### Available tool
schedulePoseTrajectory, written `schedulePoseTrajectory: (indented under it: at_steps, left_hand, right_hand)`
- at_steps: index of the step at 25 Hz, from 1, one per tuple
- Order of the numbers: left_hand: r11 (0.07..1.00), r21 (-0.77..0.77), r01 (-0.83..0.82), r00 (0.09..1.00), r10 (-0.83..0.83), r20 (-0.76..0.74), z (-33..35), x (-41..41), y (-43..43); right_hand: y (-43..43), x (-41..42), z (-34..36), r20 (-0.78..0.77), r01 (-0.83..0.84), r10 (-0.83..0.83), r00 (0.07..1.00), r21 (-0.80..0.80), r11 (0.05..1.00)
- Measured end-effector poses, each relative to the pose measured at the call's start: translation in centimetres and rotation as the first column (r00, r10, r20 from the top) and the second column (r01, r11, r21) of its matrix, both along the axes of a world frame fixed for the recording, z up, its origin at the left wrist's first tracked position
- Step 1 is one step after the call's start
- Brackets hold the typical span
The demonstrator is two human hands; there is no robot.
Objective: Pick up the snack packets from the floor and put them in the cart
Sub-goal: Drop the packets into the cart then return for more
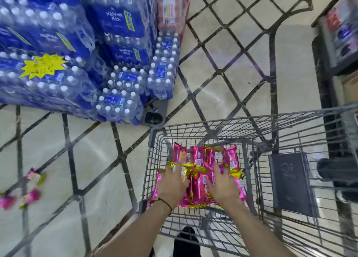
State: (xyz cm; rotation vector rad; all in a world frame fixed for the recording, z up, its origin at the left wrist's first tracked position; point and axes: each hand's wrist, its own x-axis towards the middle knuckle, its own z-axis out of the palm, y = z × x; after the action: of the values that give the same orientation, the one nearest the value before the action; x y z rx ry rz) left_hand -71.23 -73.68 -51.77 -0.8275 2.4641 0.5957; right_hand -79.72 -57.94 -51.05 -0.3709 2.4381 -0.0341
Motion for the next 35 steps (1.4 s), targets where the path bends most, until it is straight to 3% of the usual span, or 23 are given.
schedulePoseTrajectory:
  at_steps: [7,18,25,35]
  left_hand:
    - [0.999,-0.040,0.021,0.996,-0.017,0.087,-2.9,-0.5,1.6]
    - [0.997,-0.039,0.064,0.995,-0.061,0.074,-0.3,0.6,1.1]
    - [0.983,-0.147,0.112,0.989,-0.126,-0.084,6.4,1.9,-3.3]
    - [0.872,-0.454,0.184,0.880,-0.352,-0.319,21.4,5.7,-16.3]
  right_hand:
    - [0.8,0.4,-3.1,0.025,0.035,-0.036,0.999,0.016,0.999]
    - [0.9,0.9,0.0,0.005,0.054,-0.054,0.998,0.013,0.998]
    - [-1.3,1.7,7.0,-0.210,-0.044,0.048,0.977,0.026,0.999]
    - [-13.4,4.0,22.6,-0.539,-0.260,0.167,0.825,-0.100,0.960]
